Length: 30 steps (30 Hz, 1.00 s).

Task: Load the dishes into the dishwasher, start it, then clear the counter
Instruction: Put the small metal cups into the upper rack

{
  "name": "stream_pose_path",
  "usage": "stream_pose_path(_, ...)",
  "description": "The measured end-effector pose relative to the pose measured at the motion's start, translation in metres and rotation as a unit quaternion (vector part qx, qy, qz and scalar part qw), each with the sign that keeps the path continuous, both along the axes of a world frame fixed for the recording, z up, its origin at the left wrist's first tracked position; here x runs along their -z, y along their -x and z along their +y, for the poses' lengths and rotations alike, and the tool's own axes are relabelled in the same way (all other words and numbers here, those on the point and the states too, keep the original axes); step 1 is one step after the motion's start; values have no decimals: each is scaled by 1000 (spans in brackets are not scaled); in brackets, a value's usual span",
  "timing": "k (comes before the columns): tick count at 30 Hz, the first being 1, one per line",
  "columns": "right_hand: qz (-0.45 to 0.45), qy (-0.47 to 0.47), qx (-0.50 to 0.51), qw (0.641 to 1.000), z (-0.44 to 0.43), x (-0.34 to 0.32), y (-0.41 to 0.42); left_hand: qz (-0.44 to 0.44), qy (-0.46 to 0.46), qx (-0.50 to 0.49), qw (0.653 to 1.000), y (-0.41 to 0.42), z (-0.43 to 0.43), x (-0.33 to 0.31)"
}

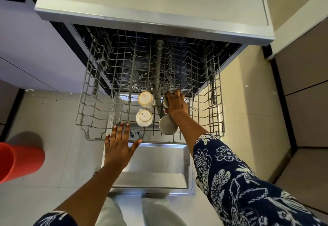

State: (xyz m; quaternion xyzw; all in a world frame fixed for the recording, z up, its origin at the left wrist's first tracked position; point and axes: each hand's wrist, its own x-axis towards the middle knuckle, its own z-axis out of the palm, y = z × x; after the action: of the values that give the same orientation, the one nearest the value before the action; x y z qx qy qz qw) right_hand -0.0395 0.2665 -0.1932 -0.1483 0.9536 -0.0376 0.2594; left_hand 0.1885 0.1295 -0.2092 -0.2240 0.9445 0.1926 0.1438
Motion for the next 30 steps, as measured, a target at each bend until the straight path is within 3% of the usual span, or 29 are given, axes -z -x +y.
stream_pose_path(5,-38,32,27,998,-3,0,3,-3,-3,-1,1000,1,0,0)
stream_pose_path(12,-82,78,-29,993,10,-11,13,4,-18,-4,1000,1,-1,0)
stream_pose_path(17,11,113,115,987,60,1,15,6,-18,-1,1000,1,-1,0)
stream_pose_path(20,42,64,107,991,88,7,14,4,-8,2,1000,2,-2,-1)
stream_pose_path(23,24,50,89,995,93,11,15,7,-4,1,1000,3,-2,-2)
stream_pose_path(30,-67,216,306,925,91,29,32,6,1,1,1000,2,-2,1)
